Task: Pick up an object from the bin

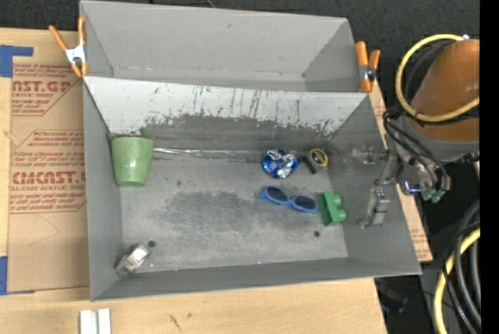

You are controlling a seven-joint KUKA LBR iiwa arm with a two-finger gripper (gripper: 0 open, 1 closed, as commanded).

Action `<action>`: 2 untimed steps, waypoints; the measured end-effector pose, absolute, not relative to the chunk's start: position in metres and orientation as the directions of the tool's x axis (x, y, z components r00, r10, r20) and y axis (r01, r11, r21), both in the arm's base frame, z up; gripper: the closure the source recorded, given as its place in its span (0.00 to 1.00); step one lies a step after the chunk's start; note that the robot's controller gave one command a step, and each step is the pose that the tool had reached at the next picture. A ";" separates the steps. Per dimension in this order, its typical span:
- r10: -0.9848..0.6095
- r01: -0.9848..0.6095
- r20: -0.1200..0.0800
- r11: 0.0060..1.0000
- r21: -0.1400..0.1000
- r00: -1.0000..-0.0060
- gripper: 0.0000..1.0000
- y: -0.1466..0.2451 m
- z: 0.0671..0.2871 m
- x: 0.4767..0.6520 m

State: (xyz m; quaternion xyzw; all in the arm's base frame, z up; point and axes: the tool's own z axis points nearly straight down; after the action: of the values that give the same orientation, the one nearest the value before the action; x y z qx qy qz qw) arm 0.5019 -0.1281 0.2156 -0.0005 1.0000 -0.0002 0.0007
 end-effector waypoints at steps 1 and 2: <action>-0.122 -0.122 0.007 0.992 0.003 -0.992 0.00 -0.128 0.069 0.562; -0.121 -0.121 -0.011 0.993 -0.002 -0.993 1.00 -0.128 0.073 0.566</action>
Offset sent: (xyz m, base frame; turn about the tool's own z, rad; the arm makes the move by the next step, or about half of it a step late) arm 0.0603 -0.0005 -0.1456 -0.1205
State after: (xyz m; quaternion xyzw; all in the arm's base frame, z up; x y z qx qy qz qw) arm 0.5657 -0.1281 0.0734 -0.0605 0.9982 -0.0008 0.0055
